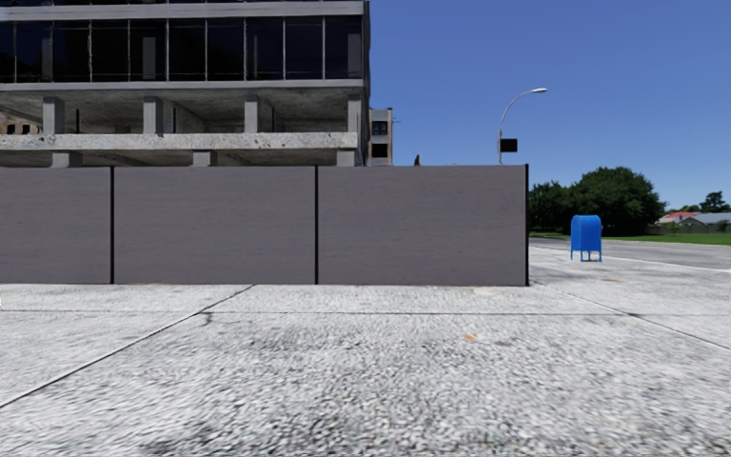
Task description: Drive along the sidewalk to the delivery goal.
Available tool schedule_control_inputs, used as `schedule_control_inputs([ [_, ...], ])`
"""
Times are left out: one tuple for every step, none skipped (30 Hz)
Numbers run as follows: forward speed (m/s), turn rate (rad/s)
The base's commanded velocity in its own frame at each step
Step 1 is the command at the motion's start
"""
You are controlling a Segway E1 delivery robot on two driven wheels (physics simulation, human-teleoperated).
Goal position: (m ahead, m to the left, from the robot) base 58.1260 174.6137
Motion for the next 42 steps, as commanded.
schedule_control_inputs([
  [1.22, 0.33],
  [1.21, 0.33],
  [1.21, 0.36],
  [1.21, 0.4],
  [1.21, 0.4],
  [1.21, 0.46],
  [1.21, 0.52],
  [1.22, 0.61],
  [1.22, 0.61],
  [1.23, 0.66],
  [1.24, 0.68],
  [1.26, 0.68],
  [1.26, 0.68],
  [1.31, 0.68],
  [1.34, 0.68],
  [1.36, 0.68],
  [1.36, 0.68],
  [1.41, 0.68],
  [1.44, 0.68],
  [1.47, 0.68],
  [1.49, 0.68],
  [1.49, 0.68],
  [1.5, 0.68],
  [1.52, 0.68],
  [1.53, 0.68],
  [1.53, 0.68],
  [1.53, 0.68],
  [1.54, 0.68],
  [1.54, 0.68],
  [1.54, 0.68],
  [1.54, 0.68],
  [1.54, 0.69],
  [1.54, 0.75],
  [1.54, 0.81],
  [1.54, 0.81],
  [1.54, 0.82],
  [1.54, 0.83],
  [1.54, 0.83],
  [1.54, 0.83],
  [1.55, 0.83],
  [1.57, 0.83],
  [1.59, 0.83],
])
